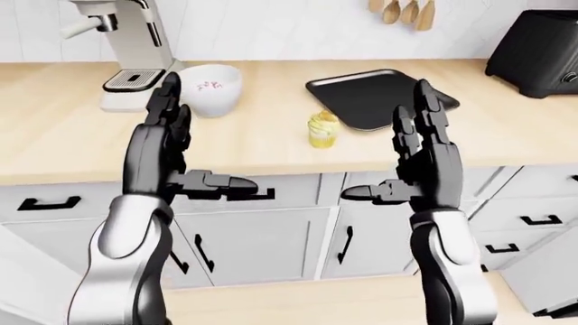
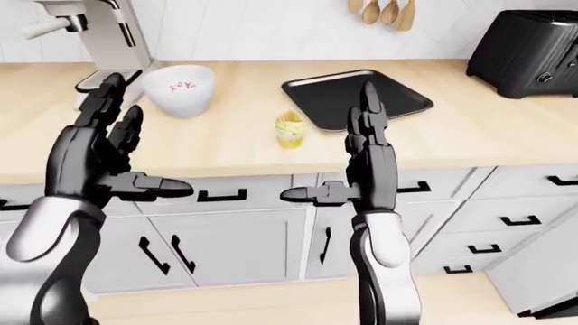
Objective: Pick up the bowl with cake and place it on the tray. Pick up the cupcake and place it on the tray.
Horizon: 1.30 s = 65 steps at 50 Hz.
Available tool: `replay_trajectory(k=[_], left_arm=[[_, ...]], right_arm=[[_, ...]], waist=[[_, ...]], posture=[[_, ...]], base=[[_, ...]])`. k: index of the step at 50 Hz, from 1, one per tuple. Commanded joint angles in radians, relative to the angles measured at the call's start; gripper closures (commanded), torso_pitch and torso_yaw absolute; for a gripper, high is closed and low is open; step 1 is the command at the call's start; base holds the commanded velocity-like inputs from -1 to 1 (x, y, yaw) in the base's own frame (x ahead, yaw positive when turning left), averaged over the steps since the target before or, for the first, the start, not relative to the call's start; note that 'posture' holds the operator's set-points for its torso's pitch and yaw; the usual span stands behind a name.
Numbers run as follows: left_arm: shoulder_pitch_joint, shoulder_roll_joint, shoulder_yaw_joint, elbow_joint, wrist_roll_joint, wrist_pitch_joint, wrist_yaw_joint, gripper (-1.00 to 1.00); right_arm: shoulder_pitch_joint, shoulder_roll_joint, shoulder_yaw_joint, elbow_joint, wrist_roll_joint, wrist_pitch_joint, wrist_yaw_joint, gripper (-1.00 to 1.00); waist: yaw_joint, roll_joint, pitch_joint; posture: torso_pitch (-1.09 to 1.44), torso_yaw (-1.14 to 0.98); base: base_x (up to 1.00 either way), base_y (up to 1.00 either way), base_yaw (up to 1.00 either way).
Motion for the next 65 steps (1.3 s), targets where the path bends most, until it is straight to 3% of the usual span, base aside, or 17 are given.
replay_trajectory(k=[1, 5, 6, 9, 10, 18, 22, 25, 28, 30, 38, 39, 41, 56, 58, 63, 65], left_arm=[[-0.034, 0.006, -0.002, -0.029, -0.002, -0.014, -0.001, -1.0], [-0.045, 0.009, -0.001, -0.044, -0.003, 0.007, 0.001, -1.0], [-0.044, 0.009, 0.0, -0.047, -0.003, 0.01, 0.001, -1.0], [-0.053, 0.012, 0.002, -0.058, -0.004, 0.026, 0.002, -1.0], [-0.058, 0.013, 0.003, -0.058, -0.005, 0.029, 0.002, -1.0], [-0.075, 0.027, 0.023, -0.091, -0.021, 0.071, 0.002, -1.0], [-0.067, 0.028, 0.023, -0.09, -0.024, 0.066, 0.004, -1.0], [-0.069, 0.029, 0.024, -0.09, -0.025, 0.067, 0.006, -1.0], [-0.071, 0.032, 0.025, -0.087, -0.028, 0.065, 0.006, -1.0], [-0.07, 0.033, 0.024, -0.087, -0.029, 0.064, 0.007, -1.0], [-0.084, 0.034, 0.016, -0.085, -0.028, 0.071, 0.011, -1.0], [-0.083, 0.034, 0.016, -0.082, -0.028, 0.068, 0.01, -1.0], [-0.089, 0.036, 0.015, -0.082, -0.027, 0.073, 0.009, -1.0], [-0.107, 0.033, -0.005, -0.089, -0.003, 0.09, -0.004, -1.0], [-0.12, 0.039, 0.002, -0.103, -0.003, 0.112, -0.009, -1.0], [-0.16, 0.067, 0.029, -0.138, -0.01, 0.174, -0.02, -1.0], [-0.186, 0.084, 0.047, -0.157, -0.019, 0.212, -0.025, -1.0]], right_arm=[[-0.021, -0.006, -0.007, -0.049, 0.002, -0.005, -0.007, -1.0], [-0.017, -0.009, -0.007, -0.061, -0.001, -0.001, -0.004, -1.0], [-0.015, -0.009, -0.007, -0.058, -0.002, -0.007, -0.002, -1.0], [-0.016, -0.007, -0.008, -0.059, -0.002, -0.007, -0.003, -1.0], [-0.015, -0.006, -0.008, -0.048, -0.003, -0.019, -0.002, -1.0], [-0.017, -0.006, -0.007, -0.047, -0.005, -0.025, -0.003, -1.0], [-0.017, -0.006, -0.008, -0.048, -0.005, -0.025, -0.005, -1.0], [-0.018, -0.006, -0.008, -0.04, -0.005, -0.033, -0.004, -1.0], [-0.018, -0.007, -0.012, -0.067, 0.001, -0.011, -0.009, -1.0], [-0.017, -0.008, -0.019, -0.07, 0.008, -0.016, -0.01, -1.0], [-0.027, -0.018, -0.037, -0.08, 0.038, -0.005, -0.025, -1.0], [-0.026, -0.018, -0.039, -0.085, 0.042, -0.002, -0.027, -1.0], [-0.03, -0.021, -0.044, -0.081, 0.047, -0.007, -0.03, -1.0], [-0.007, -0.031, -0.058, -0.098, 0.067, -0.018, -0.038, -1.0], [-0.011, -0.036, -0.069, -0.11, 0.072, -0.008, -0.039, -1.0], [-0.006, -0.058, -0.105, -0.173, 0.086, 0.037, -0.04, -1.0], [-0.016, -0.072, -0.127, -0.216, 0.098, 0.079, -0.046, -1.0]], waist=[[-0.002, 0.009, -0.013], [0.009, 0.004, -0.005], [0.016, -0.012, -0.034], [0.022, -0.087, -0.039], [0.011, -0.055, -0.026], [0.004, -0.067, -0.035], [0.001, -0.013, -0.043], [-0.001, 0.078, -0.067], [0.007, 0.037, -0.038], [0.009, 0.009, -0.05], [0.008, 0.011, -0.046], [0.012, 0.02, -0.067], [0.012, 0.011, -0.017], [0.003, 0.008, 0.003], [0.001, 0.006, -0.026], [0.0, -0.057, -0.026], [0.0, -0.034, -0.04]], posture=[[0.0, 0.0], [0.0, 0.0], [0.0, 0.0], [0.0, 0.0], [0.0, 0.0], [0.0, 0.0], [0.0, 0.0], [0.0, 0.0], [0.0, 0.0], [0.0, 0.0], [0.0, 0.0], [0.0, 0.0], [0.0, 0.0], [0.0, 0.0], [0.0, 0.0], [0.0, 0.0], [0.0, 0.0]], base=[[0.53, 0.02, 0.0], [0.4, 0.17, 0.0], [0.0, 0.54, 0.0], [0.0, 0.55, 0.0], [0.0, 0.55, 0.0], [0.0, 0.55, 0.0], [0.0, 0.56, 0.0], [0.0, 0.61, 0.0], [0.0, 0.61, 0.0], [0.0, 0.31, 0.0], [0.0, 0.0, 0.0], [0.3, 0.0, 0.0], [0.43, 0.0, 0.0], [0.41, 0.0, 0.0], [0.0, 0.0, 0.0], [0.0, 0.0, 0.0], [0.0, 0.0, 0.0]])
